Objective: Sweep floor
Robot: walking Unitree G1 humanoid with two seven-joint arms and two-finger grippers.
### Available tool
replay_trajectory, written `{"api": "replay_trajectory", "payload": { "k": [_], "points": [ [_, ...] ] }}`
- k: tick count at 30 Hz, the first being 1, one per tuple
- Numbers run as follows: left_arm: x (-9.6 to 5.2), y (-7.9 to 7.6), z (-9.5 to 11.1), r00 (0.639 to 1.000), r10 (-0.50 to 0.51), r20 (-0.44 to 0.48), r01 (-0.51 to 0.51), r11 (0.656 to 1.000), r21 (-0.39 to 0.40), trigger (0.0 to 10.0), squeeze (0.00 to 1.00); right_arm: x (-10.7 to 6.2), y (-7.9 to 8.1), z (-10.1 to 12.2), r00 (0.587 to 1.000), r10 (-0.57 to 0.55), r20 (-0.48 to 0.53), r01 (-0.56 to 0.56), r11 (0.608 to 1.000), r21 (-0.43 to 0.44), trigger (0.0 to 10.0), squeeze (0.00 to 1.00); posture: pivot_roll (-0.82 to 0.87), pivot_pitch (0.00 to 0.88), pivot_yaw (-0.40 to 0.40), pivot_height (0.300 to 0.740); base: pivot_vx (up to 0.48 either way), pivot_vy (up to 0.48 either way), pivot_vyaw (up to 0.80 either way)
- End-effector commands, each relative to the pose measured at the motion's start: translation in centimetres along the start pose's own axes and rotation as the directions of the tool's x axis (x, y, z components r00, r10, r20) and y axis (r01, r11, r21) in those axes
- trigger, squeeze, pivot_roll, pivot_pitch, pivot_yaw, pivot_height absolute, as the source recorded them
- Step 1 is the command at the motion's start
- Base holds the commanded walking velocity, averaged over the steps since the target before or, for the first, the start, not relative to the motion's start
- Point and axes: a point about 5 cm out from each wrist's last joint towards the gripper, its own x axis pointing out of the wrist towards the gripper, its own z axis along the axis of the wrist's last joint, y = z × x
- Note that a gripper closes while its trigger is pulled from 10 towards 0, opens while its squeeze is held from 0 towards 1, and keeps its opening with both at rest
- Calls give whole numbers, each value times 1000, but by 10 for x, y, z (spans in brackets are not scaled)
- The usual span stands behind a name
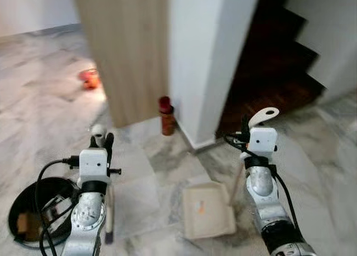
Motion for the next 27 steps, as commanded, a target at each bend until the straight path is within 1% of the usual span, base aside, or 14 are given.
{"api": "replay_trajectory", "payload": {
  "k": [1,9,17,23,27],
  "points": [
    [2,-2,7,999,-1,40,1,1000,-12,10000,0,1,-5,3,1000,-17,15,17,1000,-15,10000,0,141,51,38,740,0,0,-800],
    [1,-4,6,999,0,36,0,1000,-15,10000,0,1,-3,5,1000,-3,13,3,1000,-17,10000,0,128,67,27,740,0,0,-800],
    [2,-1,6,999,8,37,-8,1000,0,10000,0,2,-2,6,1000,3,9,-3,1000,-20,10000,0,126,78,26,740,0,0,-800],
    [1,-1,5,999,11,32,-11,1000,-5,10000,0,1,-2,6,1000,7,4,-7,1000,-19,10000,0,125,84,23,740,0,-366,-800],
    [1,-2,5,999,13,31,-13,1000,-9,10000,0,1,-3,6,1000,8,3,-8,1000,-22,10000,0,120,87,22,740,0,0,-800]
  ]
}}
